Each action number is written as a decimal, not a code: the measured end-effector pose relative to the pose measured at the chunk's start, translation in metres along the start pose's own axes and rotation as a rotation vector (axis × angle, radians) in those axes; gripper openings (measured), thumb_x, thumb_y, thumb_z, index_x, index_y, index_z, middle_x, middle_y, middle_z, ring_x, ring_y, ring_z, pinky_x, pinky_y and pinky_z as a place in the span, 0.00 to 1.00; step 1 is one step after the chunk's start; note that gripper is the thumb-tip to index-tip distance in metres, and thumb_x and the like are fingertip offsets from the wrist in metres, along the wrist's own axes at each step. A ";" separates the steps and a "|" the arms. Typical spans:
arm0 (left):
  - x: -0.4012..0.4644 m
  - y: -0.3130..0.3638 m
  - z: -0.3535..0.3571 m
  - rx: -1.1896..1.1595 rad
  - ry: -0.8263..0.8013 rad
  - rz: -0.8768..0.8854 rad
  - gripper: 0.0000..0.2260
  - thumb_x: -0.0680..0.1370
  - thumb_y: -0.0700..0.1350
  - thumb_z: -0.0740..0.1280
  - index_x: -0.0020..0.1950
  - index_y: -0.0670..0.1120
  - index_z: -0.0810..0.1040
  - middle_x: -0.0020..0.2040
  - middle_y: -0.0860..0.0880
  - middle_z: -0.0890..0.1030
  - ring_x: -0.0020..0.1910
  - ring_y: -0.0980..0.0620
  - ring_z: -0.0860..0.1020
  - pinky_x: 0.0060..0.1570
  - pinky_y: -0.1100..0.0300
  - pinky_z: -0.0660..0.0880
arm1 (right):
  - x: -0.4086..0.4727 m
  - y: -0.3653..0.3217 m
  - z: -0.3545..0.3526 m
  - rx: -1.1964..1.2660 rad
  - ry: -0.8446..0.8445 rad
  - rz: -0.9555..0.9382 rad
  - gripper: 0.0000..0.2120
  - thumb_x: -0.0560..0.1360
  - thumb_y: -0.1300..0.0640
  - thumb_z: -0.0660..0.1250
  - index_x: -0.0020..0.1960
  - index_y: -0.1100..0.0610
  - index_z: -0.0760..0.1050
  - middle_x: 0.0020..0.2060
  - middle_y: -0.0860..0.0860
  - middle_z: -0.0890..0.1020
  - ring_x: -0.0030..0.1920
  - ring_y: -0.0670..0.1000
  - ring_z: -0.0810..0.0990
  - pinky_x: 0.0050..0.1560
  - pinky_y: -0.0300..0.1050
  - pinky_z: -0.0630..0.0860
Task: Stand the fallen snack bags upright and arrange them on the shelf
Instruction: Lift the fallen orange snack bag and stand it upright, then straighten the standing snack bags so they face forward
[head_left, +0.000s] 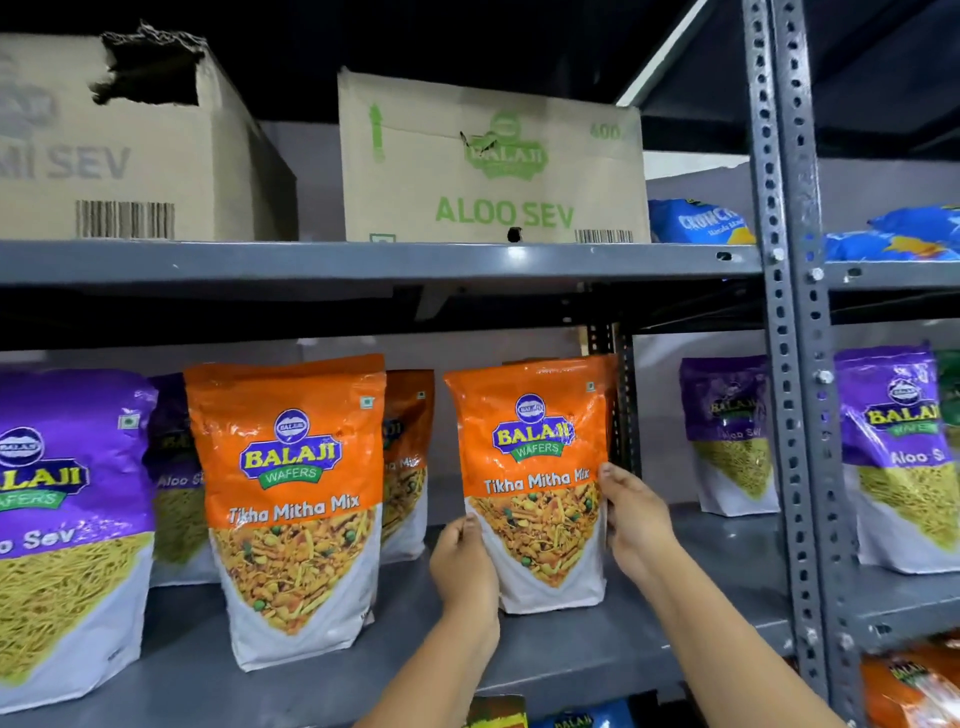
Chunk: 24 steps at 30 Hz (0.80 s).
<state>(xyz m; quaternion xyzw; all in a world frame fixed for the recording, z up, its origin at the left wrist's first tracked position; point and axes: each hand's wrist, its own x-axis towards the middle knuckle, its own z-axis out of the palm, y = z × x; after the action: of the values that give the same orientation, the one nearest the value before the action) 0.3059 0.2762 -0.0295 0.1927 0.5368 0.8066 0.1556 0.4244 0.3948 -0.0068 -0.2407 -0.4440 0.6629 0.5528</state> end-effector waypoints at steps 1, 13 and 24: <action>-0.003 -0.001 0.001 0.000 0.005 -0.005 0.11 0.82 0.43 0.60 0.54 0.39 0.80 0.46 0.47 0.79 0.44 0.50 0.75 0.35 0.63 0.69 | 0.002 0.006 -0.005 -0.035 0.001 -0.007 0.09 0.79 0.55 0.66 0.53 0.58 0.82 0.51 0.58 0.86 0.48 0.55 0.84 0.50 0.52 0.81; -0.031 -0.032 0.031 0.003 -0.196 -0.030 0.14 0.83 0.46 0.58 0.68 0.45 0.71 0.62 0.47 0.80 0.58 0.50 0.78 0.45 0.61 0.73 | -0.010 0.048 -0.037 -0.324 0.007 -0.147 0.11 0.82 0.55 0.60 0.55 0.60 0.77 0.51 0.56 0.85 0.51 0.54 0.83 0.49 0.48 0.78; -0.044 -0.042 0.059 0.024 -0.271 -0.054 0.16 0.83 0.47 0.58 0.70 0.47 0.69 0.64 0.47 0.78 0.59 0.50 0.78 0.48 0.62 0.73 | -0.013 0.042 -0.039 -0.330 0.177 -0.195 0.15 0.83 0.54 0.55 0.65 0.56 0.74 0.54 0.53 0.79 0.53 0.52 0.77 0.50 0.44 0.70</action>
<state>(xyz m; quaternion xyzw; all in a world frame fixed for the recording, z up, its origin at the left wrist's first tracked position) 0.3746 0.3188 -0.0539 0.2873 0.5255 0.7621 0.2460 0.4377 0.3956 -0.0635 -0.3413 -0.5173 0.5008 0.6043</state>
